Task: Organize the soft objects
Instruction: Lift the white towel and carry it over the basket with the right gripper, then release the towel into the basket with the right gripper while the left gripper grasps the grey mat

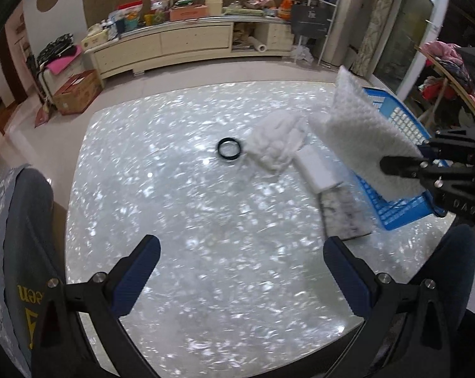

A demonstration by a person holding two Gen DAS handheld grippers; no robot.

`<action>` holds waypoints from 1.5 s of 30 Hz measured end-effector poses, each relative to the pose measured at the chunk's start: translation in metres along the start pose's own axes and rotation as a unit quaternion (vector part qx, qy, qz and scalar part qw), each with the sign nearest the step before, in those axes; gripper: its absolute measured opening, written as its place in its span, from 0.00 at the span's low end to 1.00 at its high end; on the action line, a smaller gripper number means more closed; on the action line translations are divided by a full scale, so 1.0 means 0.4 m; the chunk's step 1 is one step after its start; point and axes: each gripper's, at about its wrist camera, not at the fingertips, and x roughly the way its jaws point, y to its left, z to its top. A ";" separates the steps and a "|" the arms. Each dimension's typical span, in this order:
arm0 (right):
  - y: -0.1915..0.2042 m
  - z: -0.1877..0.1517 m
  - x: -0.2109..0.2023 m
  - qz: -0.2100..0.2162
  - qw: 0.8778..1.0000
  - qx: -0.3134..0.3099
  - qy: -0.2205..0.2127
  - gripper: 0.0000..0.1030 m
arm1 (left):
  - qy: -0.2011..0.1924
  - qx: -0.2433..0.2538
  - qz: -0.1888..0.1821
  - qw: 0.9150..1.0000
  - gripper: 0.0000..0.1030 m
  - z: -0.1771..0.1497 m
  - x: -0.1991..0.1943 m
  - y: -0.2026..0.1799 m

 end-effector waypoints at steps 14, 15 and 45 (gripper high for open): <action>-0.222 -0.076 -0.108 -0.054 0.995 0.073 -0.029 0.14 | 0.041 0.047 -0.028 0.998 1.00 0.044 0.098 -0.207; -0.237 -0.084 -0.111 -0.057 0.995 0.077 -0.029 0.14 | 0.045 0.048 -0.028 0.997 1.00 0.040 0.109 -0.215; -0.371 -0.093 0.018 -0.094 0.991 0.094 0.015 0.14 | 0.145 0.029 0.001 0.989 0.88 -0.008 0.462 -0.293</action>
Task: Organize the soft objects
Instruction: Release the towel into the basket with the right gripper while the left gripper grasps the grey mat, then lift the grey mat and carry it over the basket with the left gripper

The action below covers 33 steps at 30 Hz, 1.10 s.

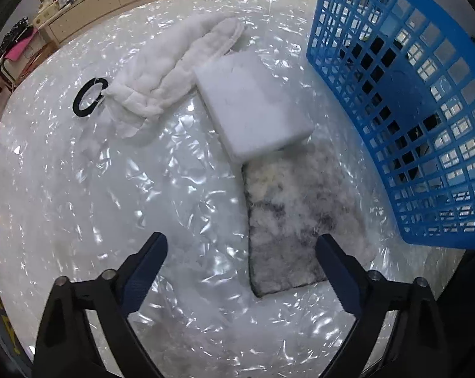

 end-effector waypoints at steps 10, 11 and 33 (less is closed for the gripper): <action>0.063 -0.003 0.107 -0.051 0.997 -0.045 0.040 0.15 | -0.005 0.002 0.004 1.000 0.53 0.012 -0.019 -0.055; 0.064 -0.002 0.117 -0.044 0.997 -0.042 0.045 0.15 | -0.006 0.001 0.000 1.000 0.49 0.010 -0.023 -0.056; 0.016 -0.090 -0.083 0.032 0.998 0.029 0.046 0.90 | -0.047 -0.022 -0.111 0.992 0.11 -0.120 -0.150 -0.048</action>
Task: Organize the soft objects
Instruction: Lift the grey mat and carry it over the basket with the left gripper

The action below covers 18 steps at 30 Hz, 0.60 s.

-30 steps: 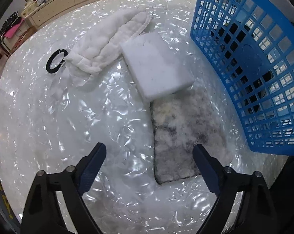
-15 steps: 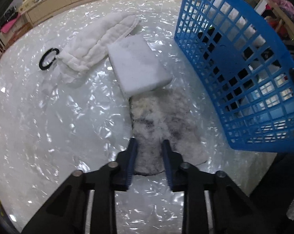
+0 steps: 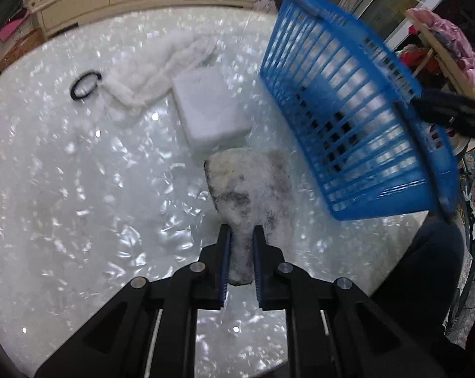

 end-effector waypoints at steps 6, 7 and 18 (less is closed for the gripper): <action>-0.022 -0.080 -0.083 -0.013 0.999 0.022 -0.026 0.99 | -0.039 0.023 -0.008 0.999 0.11 0.019 -0.135 -0.030; -0.026 -0.094 -0.098 -0.014 0.999 0.026 -0.030 1.00 | -0.045 0.027 -0.010 0.999 0.11 0.023 -0.160 -0.038; -0.120 -0.154 -0.138 -0.020 0.993 0.084 -0.077 1.00 | -0.079 0.068 -0.020 0.994 0.11 0.124 -0.300 -0.103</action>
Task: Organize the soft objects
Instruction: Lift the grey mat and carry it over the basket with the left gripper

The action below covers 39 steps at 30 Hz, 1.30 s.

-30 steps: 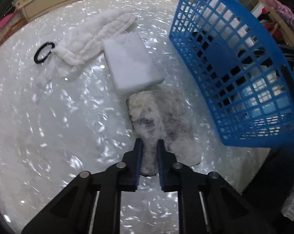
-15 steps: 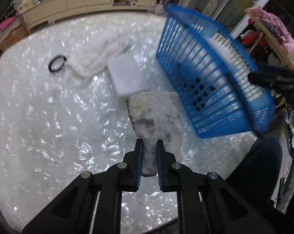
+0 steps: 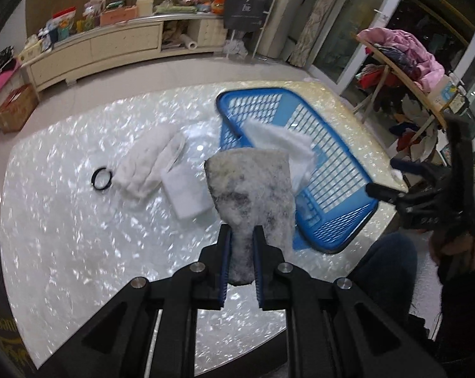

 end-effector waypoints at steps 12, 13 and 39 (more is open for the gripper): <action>-0.025 -0.003 0.061 -0.006 0.999 0.045 -0.009 1.00 | 0.026 0.049 -0.014 0.998 0.11 0.133 0.117 -0.110; -0.027 -0.004 0.065 -0.006 0.999 0.046 -0.008 1.00 | 0.027 0.051 -0.015 0.998 0.11 0.141 0.128 -0.115; -0.074 -0.003 0.150 0.019 0.996 0.089 0.013 1.00 | 0.121 0.131 0.052 0.983 0.12 0.323 0.515 -0.185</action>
